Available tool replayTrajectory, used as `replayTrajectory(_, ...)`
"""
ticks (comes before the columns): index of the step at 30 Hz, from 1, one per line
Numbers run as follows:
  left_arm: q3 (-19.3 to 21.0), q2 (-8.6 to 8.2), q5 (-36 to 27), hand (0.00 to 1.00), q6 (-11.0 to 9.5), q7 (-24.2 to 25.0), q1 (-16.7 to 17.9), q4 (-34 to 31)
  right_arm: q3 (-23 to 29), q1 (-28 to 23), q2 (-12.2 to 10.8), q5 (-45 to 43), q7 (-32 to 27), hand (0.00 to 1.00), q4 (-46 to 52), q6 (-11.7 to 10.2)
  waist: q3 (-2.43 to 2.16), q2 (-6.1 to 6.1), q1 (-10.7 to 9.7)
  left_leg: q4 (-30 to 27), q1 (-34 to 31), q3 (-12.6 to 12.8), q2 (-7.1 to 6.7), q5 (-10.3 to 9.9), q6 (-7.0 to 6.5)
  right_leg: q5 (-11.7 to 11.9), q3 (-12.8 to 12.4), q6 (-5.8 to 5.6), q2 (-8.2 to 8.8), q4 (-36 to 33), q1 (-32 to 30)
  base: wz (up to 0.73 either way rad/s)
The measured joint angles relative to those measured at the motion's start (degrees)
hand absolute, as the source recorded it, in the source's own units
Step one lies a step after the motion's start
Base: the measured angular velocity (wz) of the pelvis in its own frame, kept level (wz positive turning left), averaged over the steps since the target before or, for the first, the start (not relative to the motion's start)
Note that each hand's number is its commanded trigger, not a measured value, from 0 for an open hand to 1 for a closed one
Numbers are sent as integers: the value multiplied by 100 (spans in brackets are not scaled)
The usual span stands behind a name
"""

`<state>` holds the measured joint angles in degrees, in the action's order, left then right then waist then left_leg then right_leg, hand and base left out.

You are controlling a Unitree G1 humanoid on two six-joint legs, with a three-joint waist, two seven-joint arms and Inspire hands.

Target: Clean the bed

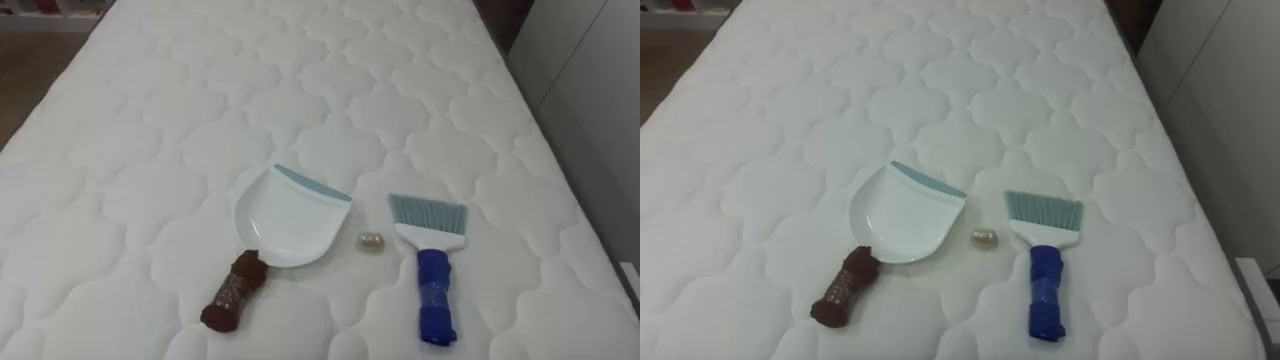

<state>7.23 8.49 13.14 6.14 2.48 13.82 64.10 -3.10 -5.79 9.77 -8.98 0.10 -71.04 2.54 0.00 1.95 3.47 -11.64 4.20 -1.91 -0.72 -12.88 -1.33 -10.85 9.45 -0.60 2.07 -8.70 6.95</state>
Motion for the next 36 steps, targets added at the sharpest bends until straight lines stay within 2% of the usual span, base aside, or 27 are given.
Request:
replayTrajectory(14,128,-3,1,0,-97,-307,-18,-7,2,-1,1,-12,-76,0,-2,-89,20,10,-7,11,1,-6,-1,0,0,0,1,0,0,3,4,0)
replayTrajectory(20,183,-1,-144,0,-350,-808,-109,-12,0,-3,19,4,-80,0,-8,-272,38,27,-15,23,7,-7,-1,0,0,0,3,0,0,9,2,0)
replayTrajectory(23,291,-9,-476,0,-568,-1166,-206,-85,-1,20,35,46,-77,0,-16,-420,46,10,-7,24,3,-5,1,0,1,0,10,0,0,7,2,0)
replayTrajectory(25,402,-14,-732,0,-801,-1394,-299,-176,1,22,33,132,-76,0,-29,-527,46,18,-14,12,-6,-3,0,0,0,1,14,-1,1,5,1,0)
replayTrajectory(26,433,-16,-769,0,-839,-1448,-324,-223,1,22,32,132,-76,0,-29,-554,48,19,-15,7,-12,-1,-1,0,1,1,16,-1,2,4,-2,0)
replayTrajectory(28,514,-24,-799,0,-917,-1612,-407,-415,0,23,30,140,-77,0,-21,-590,47,26,-9,-3,-38,6,-2,0,0,1,24,-1,3,1,-17,4)
replayTrajectory(30,549,-74,-790,0,-949,-1800,-410,-1160,3,19,31,113,-69,0,-12,-640,47,29,-8,3,-58,-14,-2,0,1,1,61,-1,4,2,-18,7)
replayTrajectory(31,536,-77,-790,0,-1018,-1834,-419,-1318,3,24,33,112,-66,0,-10,-652,46,25,-11,4,-58,-25,-3,0,1,1,66,-1,4,3,-13,6)
replayTrajectory(33,396,-75,-792,0,-1266,-2002,-510,-1747,4,44,47,117,-64,0,-9,-770,32,-12,-19,-12,-55,-30,-3,2,3,2,77,0,4,4,-8,0)
replayTrajectory(36,139,-77,-783,0,-1389,-2113,-546,-2331,-4,66,41,131,-60,0,-10,-843,18,-16,-63,-9,-56,-30,-3,4,5,3,98,0,10,4,-10,0)
